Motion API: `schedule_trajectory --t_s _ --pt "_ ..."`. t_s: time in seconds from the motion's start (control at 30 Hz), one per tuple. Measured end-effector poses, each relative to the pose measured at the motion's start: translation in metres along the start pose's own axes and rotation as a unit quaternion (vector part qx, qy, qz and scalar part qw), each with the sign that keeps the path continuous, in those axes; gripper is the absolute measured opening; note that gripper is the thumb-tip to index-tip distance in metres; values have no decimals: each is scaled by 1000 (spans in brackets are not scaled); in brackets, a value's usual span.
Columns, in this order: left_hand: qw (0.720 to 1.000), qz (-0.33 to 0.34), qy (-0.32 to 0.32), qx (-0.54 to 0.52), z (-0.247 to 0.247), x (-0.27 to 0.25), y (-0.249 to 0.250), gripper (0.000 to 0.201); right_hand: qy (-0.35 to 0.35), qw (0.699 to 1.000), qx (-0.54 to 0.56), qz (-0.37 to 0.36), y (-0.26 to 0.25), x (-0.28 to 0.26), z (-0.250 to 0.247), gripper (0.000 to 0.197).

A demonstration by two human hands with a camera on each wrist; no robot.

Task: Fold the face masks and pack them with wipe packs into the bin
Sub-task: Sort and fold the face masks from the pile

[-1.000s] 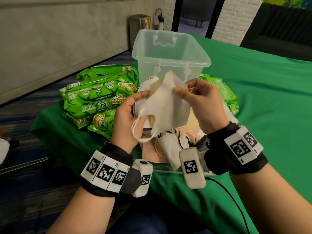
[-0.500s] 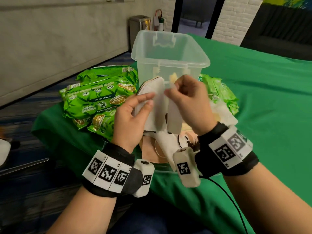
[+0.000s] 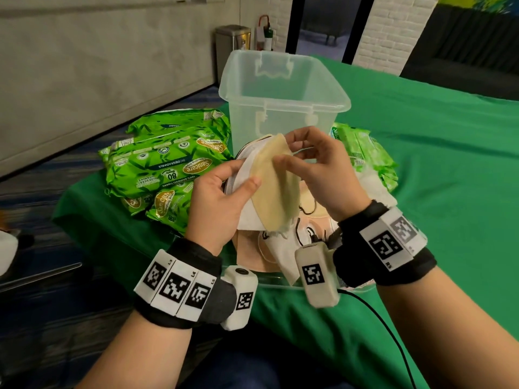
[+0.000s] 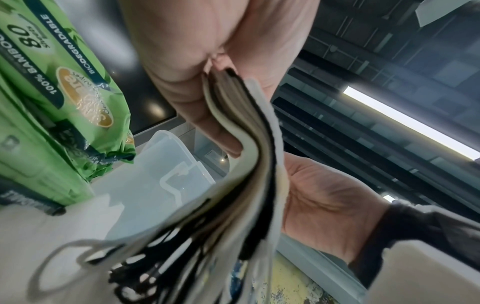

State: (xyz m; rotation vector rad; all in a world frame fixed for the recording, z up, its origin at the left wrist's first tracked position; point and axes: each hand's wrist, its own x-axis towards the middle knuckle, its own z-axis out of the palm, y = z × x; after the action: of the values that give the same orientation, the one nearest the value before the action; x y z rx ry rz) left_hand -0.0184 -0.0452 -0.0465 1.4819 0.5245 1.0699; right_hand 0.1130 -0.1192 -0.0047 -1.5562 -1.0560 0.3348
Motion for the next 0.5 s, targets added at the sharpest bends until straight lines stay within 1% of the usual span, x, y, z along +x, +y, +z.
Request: schedule_trajectory --t_s 0.1,0.17,0.3,0.4,0.47,0.5 --pt "1000 0 -7 -4 1 0 0 27 26 999 14 -42 -1 0 -1 23" --pt "1000 -4 -3 -11 1 0 -1 23 52 997 24 -55 0 0 -2 23" --pt "1000 1 22 -14 0 3 -2 21 79 994 70 -30 5 2 -2 24" --pt "999 14 30 -16 -3 3 -3 32 67 992 97 -32 6 2 -1 26" --pt "999 24 25 -26 -3 2 -3 45 34 989 143 -32 3 2 -3 26" --pt "999 28 21 -29 -4 2 -4 47 12 987 161 -25 2 2 -4 25"
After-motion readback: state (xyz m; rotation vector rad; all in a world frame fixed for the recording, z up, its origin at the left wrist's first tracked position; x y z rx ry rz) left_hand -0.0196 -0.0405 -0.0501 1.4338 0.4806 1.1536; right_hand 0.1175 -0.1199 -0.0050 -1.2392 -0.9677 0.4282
